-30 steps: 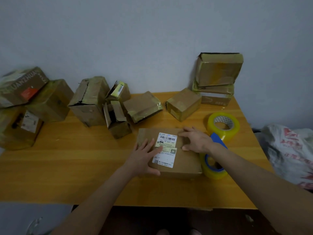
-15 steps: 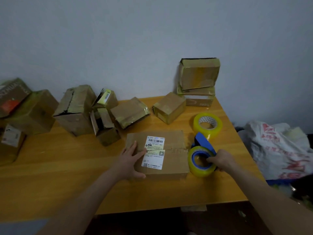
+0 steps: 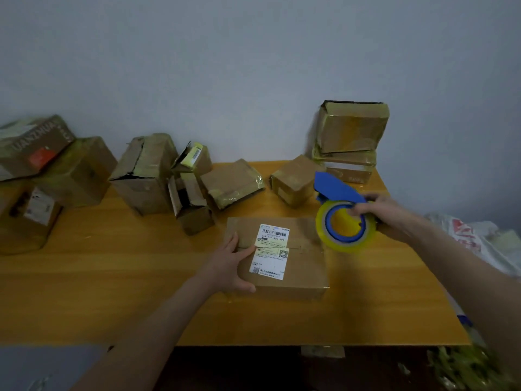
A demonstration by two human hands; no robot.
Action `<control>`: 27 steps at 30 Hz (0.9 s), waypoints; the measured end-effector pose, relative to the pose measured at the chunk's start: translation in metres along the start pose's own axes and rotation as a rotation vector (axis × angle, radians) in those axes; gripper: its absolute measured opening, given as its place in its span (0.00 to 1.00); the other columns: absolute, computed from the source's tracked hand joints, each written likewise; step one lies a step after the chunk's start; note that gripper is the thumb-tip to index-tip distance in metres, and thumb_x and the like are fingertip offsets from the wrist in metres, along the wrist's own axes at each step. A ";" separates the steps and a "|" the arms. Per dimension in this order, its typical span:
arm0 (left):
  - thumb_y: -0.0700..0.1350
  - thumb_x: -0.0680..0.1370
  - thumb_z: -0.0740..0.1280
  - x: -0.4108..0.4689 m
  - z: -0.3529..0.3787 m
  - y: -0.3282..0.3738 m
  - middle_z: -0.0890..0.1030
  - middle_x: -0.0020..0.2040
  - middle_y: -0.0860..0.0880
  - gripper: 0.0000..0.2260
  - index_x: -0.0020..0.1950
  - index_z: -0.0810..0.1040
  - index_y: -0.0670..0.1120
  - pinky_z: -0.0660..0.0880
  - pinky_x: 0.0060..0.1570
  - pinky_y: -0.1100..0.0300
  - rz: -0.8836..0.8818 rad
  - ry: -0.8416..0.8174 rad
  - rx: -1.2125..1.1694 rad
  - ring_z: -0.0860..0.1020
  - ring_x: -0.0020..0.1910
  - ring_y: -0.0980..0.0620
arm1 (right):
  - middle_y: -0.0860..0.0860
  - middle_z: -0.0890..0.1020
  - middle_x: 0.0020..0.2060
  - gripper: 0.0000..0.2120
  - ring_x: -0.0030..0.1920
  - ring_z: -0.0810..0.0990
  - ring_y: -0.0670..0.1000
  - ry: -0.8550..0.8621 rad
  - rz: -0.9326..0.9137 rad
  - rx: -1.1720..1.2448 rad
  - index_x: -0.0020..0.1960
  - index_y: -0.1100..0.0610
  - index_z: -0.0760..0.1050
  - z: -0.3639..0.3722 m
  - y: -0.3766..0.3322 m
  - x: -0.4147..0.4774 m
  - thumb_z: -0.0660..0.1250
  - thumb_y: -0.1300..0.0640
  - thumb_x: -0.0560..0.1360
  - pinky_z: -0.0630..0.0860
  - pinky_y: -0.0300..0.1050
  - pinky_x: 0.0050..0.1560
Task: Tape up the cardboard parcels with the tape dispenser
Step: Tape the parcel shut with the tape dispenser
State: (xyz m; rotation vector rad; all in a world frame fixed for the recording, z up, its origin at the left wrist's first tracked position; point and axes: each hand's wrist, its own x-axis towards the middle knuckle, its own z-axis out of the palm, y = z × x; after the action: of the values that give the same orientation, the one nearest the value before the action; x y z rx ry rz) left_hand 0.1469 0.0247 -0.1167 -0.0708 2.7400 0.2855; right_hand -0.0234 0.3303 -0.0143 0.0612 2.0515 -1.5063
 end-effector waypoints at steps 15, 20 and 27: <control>0.56 0.73 0.71 -0.014 -0.002 -0.009 0.54 0.75 0.59 0.37 0.77 0.59 0.50 0.56 0.69 0.62 0.001 0.116 -0.521 0.51 0.74 0.60 | 0.53 0.77 0.49 0.22 0.47 0.78 0.50 -0.359 -0.266 -0.681 0.55 0.56 0.69 0.121 -0.016 0.019 0.76 0.61 0.66 0.76 0.41 0.45; 0.50 0.82 0.59 -0.008 -0.031 -0.002 0.82 0.52 0.45 0.15 0.59 0.78 0.41 0.76 0.44 0.64 -0.397 0.468 -1.296 0.80 0.50 0.49 | 0.53 0.77 0.48 0.23 0.47 0.78 0.50 -0.353 -0.291 -0.723 0.56 0.56 0.69 0.116 -0.011 0.021 0.76 0.60 0.66 0.77 0.43 0.46; 0.55 0.77 0.65 0.000 -0.049 0.014 0.84 0.45 0.46 0.19 0.56 0.76 0.40 0.70 0.33 0.64 -0.536 0.134 -1.578 0.73 0.37 0.54 | 0.52 0.77 0.48 0.23 0.47 0.78 0.48 -0.390 -0.306 -0.718 0.55 0.56 0.68 0.114 -0.012 0.021 0.77 0.61 0.66 0.75 0.36 0.40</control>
State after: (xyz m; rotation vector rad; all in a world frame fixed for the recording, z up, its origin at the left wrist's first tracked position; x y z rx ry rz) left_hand 0.1279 0.0285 -0.0699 -1.1668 1.7629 2.1103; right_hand 0.0033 0.2193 -0.0359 -0.7877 2.1983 -0.7634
